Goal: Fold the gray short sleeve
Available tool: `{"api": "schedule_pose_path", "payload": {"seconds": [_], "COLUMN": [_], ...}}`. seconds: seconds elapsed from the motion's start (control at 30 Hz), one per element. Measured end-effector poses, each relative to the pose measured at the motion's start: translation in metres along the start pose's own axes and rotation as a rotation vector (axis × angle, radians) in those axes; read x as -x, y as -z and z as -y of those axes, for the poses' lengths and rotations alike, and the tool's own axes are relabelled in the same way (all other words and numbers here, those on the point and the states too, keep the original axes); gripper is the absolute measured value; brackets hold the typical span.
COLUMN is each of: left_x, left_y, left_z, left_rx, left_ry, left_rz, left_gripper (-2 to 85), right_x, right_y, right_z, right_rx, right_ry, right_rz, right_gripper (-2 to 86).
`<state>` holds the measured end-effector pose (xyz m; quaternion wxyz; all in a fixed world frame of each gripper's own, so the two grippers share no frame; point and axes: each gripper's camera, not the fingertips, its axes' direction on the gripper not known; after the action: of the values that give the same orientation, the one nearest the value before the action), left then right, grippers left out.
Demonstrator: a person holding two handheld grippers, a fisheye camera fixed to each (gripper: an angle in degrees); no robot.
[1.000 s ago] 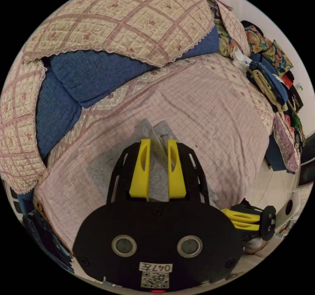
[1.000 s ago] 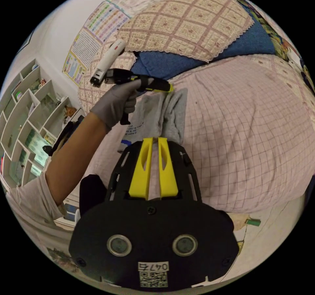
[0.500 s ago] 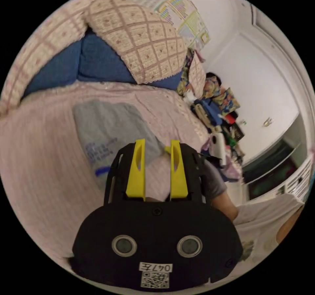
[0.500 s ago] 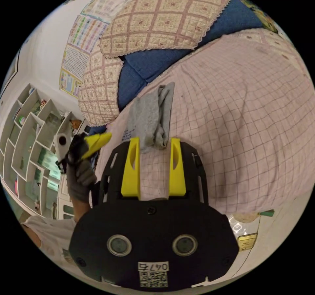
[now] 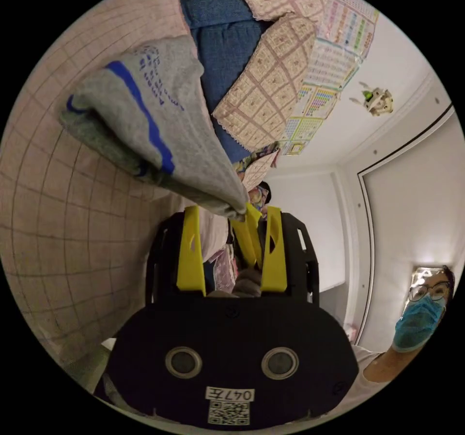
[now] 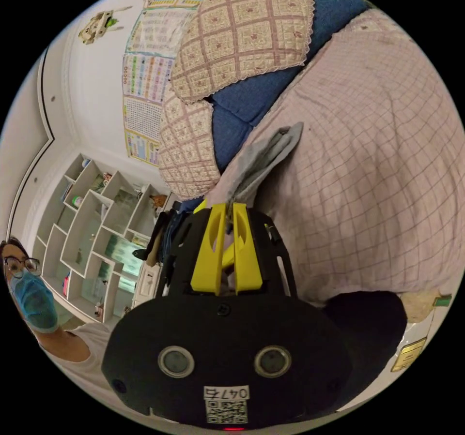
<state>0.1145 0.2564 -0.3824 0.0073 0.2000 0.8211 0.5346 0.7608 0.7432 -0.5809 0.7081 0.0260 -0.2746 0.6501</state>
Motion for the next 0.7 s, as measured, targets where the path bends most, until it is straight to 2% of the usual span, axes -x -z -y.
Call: {"api": "schedule_pose_path", "payload": {"seconds": [0.13,0.2,0.37,0.53,0.7], "left_x": [0.021,0.027,0.038,0.049,0.068], "left_y": [0.002,0.007,0.011,0.009,0.012], "left_z": [-0.007,-0.008,-0.009,-0.015,-0.035], "left_rx": [-0.027,-0.019,-0.004,0.042,0.079], "left_ry": [-0.014,-0.026,-0.041,-0.068,-0.084], "left_rz": [-0.04,0.026,0.015,0.005,0.001], "left_gripper": [7.6,5.2,4.4,4.3,4.4], "right_x": [0.009,0.008,-0.016,-0.013,0.019], "right_y": [-0.021,-0.026,-0.051,-0.12,-0.178], "right_z": [-0.004,-0.004,0.021,0.063,0.085], "right_rx": [0.069,0.088,0.004,0.024,0.016], "right_ry": [0.045,0.057,-0.075,-0.15,-0.151], "right_rz": [-0.003,-0.012,0.044,0.13,0.068], "right_gripper": [0.2,1.7,12.2,13.8,9.1]}}
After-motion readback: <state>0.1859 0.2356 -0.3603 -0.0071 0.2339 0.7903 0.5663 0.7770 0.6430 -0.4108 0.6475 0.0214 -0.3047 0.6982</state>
